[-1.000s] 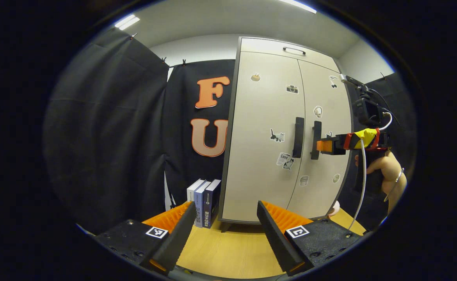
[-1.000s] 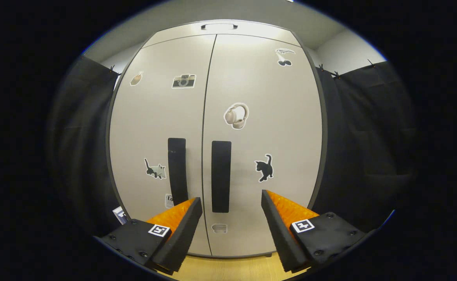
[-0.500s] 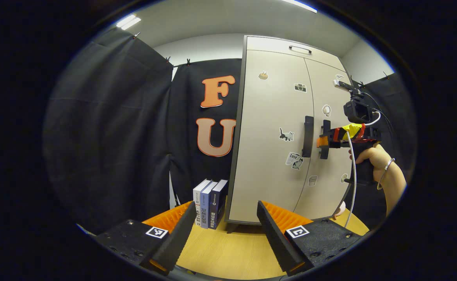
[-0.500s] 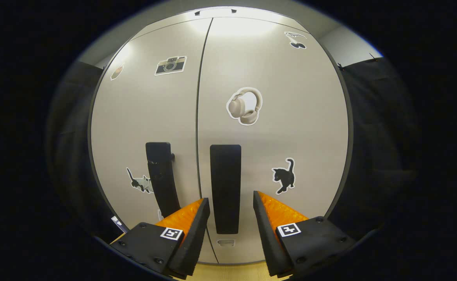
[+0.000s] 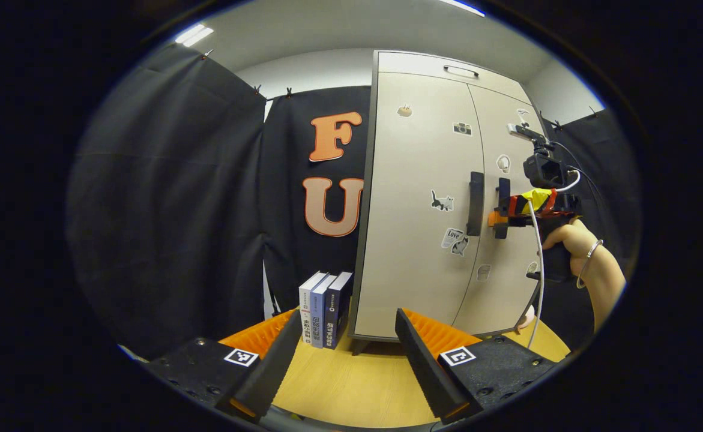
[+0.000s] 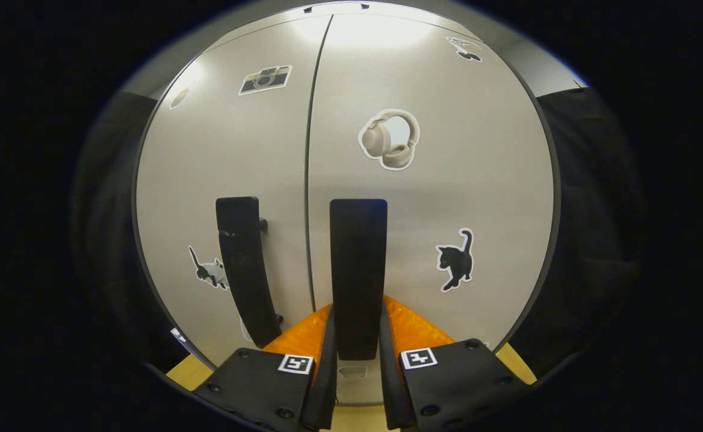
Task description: Open the right door of the double-door shoe cabinet with the right hand, and open the left door with the left hand.
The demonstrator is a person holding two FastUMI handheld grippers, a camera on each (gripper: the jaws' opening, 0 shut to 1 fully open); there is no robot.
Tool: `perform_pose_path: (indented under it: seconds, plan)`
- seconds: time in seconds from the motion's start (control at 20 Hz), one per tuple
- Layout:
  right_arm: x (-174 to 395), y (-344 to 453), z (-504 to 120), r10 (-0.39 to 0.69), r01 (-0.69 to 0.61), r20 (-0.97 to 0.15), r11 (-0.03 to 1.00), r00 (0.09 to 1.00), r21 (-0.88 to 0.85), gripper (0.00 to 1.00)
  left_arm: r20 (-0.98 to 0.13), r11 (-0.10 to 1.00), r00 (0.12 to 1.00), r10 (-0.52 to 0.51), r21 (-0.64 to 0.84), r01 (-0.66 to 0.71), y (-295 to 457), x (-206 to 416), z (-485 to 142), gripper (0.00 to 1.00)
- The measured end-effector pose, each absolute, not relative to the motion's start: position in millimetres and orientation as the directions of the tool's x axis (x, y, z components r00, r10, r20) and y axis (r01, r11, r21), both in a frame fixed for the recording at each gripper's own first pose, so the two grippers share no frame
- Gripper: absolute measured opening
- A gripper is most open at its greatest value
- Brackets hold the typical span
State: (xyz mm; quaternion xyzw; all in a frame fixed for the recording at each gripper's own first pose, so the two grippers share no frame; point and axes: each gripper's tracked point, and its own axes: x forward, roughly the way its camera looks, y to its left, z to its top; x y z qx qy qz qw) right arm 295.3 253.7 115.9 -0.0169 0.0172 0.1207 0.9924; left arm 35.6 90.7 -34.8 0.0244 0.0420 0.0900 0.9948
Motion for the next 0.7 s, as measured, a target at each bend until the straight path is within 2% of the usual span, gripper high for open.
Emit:
perform_pose_path:
  seconds: [0.15,0.2,0.25,0.35,0.7]
  plan:
    - [292,252,114,0.236,-0.237,-0.035,0.971,0.971,-0.037,0.36,-0.08,0.981,0.979,0.187,0.062,-0.183,89,28,-34,0.95]
    - [293,252,114,0.238,-0.239,-0.036,0.97,0.971,-0.044,0.31,-0.076,0.981,0.979,0.189,0.063,-0.185,89,25,-32,0.95]
    - [288,250,113,0.242,-0.243,-0.04,0.969,0.97,-0.046,0.31,-0.075,0.98,0.979,0.191,0.064,-0.186,87,22,-31,0.95]
    - [280,248,113,0.274,-0.276,-0.053,0.961,0.96,-0.029,0.24,-0.084,0.981,0.978,0.189,0.058,-0.185,85,17,-34,0.95]
    - [255,232,117,0.308,-0.31,-0.04,0.949,0.95,-0.056,0.24,-0.105,0.988,0.983,0.148,0.063,-0.142,55,12,-34,0.95]
